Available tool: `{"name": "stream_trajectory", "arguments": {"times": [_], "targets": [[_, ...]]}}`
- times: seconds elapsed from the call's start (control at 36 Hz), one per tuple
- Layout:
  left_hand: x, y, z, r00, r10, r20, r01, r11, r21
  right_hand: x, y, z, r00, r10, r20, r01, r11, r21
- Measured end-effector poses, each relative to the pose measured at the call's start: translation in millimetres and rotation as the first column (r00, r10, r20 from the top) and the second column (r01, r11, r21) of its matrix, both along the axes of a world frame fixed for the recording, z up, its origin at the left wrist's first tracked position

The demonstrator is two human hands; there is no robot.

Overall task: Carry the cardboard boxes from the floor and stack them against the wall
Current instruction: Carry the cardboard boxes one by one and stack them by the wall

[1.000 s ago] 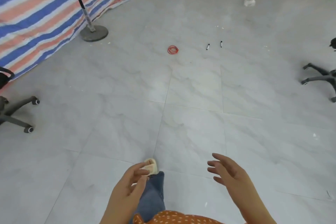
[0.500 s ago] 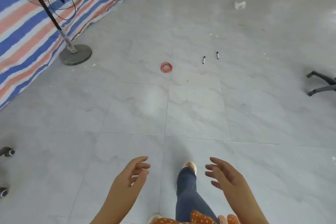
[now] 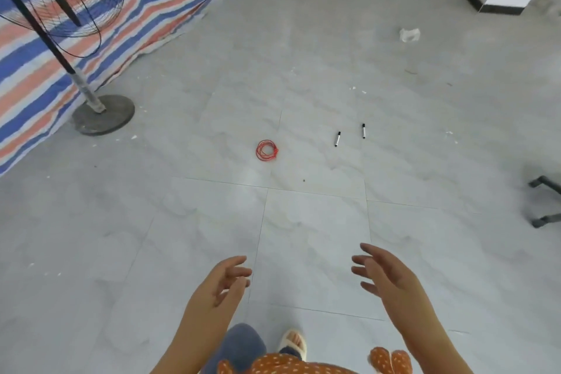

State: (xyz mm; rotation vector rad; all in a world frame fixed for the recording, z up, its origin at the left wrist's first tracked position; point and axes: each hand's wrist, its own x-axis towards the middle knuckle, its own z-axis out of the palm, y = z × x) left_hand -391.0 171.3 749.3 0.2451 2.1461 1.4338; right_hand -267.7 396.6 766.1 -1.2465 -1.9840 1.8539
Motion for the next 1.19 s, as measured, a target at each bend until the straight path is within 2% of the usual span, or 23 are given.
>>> {"name": "stream_trajectory", "arguments": {"times": [0.14, 0.31, 0.53, 0.78, 0.89, 1.19], "targets": [[-54, 39, -10, 1.000, 0.020, 0.018, -0.020, 0.999, -0.031, -47, 37, -16, 0.999, 0.004, 0.038, -0.001, 0.997, -0.071], [-140, 100, -30, 0.999, -0.003, 0.048, 0.006, 0.998, -0.057, -131, 95, -29, 0.999, -0.014, 0.049, 0.017, 0.998, -0.059], [-302, 188, -14, 0.997, -0.057, -0.055, 0.055, 0.998, -0.036, -279, 174, -20, 0.998, -0.067, 0.014, 0.067, 0.998, -0.011], [-409, 273, -20, 0.989, -0.143, 0.047, 0.146, 0.986, -0.074, -392, 253, -21, 0.996, -0.014, 0.083, 0.009, 0.998, 0.057], [-448, 306, -36, 0.991, -0.107, 0.080, 0.116, 0.987, -0.108, -428, 298, -41, 0.985, 0.029, 0.170, -0.041, 0.997, 0.071], [-562, 441, -91, 0.990, 0.070, 0.126, -0.042, 0.976, -0.215, -569, 470, -91, 0.908, 0.300, 0.293, -0.312, 0.950, -0.007]]}}
